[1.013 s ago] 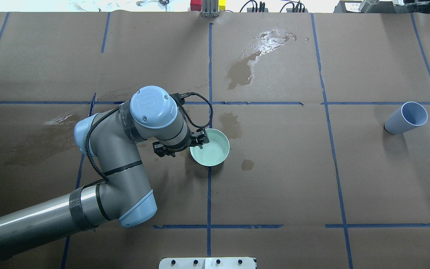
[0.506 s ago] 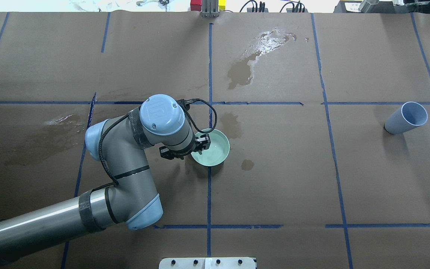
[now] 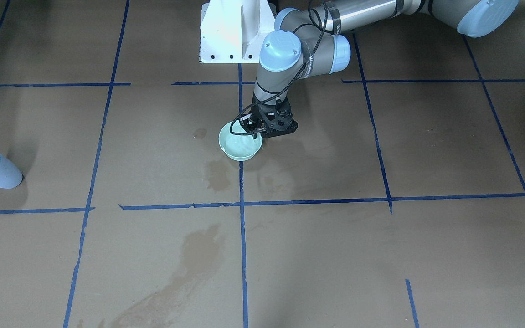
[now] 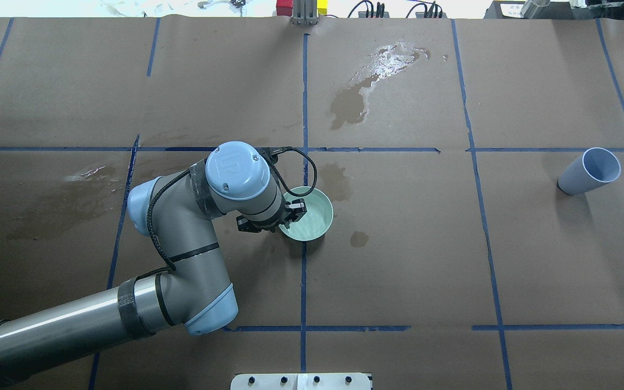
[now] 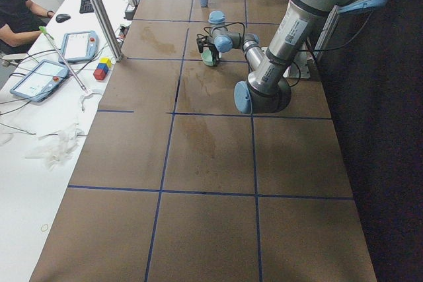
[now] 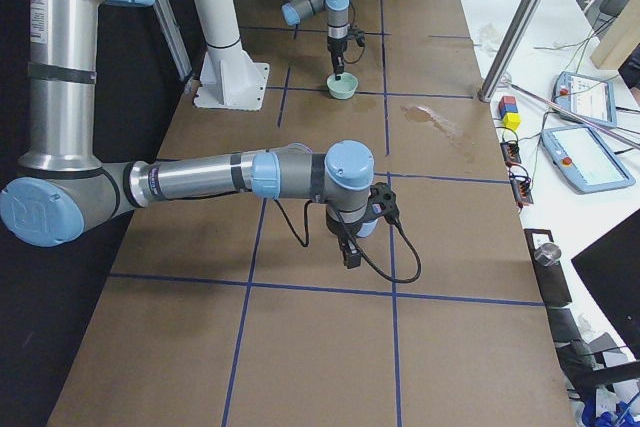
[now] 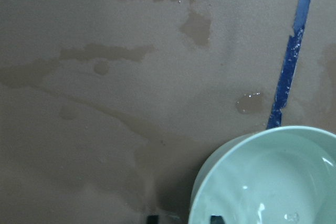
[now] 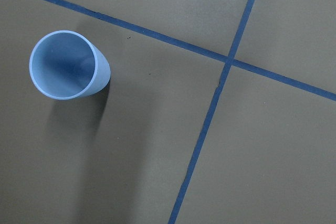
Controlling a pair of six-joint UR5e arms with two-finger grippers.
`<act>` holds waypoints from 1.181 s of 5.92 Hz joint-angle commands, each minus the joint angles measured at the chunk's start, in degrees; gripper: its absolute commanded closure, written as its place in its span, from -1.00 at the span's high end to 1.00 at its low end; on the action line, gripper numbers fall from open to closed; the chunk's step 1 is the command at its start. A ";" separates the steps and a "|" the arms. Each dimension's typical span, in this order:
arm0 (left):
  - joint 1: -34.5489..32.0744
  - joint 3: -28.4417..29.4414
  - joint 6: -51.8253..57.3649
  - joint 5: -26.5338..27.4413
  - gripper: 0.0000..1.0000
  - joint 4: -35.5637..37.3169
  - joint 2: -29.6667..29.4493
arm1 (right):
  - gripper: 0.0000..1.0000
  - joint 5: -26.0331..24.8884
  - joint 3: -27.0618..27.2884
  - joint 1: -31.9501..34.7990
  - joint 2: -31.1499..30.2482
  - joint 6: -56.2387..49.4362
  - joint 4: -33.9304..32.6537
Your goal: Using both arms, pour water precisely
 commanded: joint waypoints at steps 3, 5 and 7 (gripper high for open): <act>-1.78 -3.42 -1.81 -0.17 -1.00 -4.14 1.24 | 1.00 0.09 0.23 0.00 0.08 0.00 0.00; -3.11 -15.16 -1.21 -0.53 -1.00 -4.32 10.17 | 1.00 0.09 0.41 0.00 0.08 0.00 0.00; -8.35 -21.00 4.03 -8.73 -1.00 -4.40 17.38 | 1.00 0.09 0.41 0.00 -0.01 0.09 0.00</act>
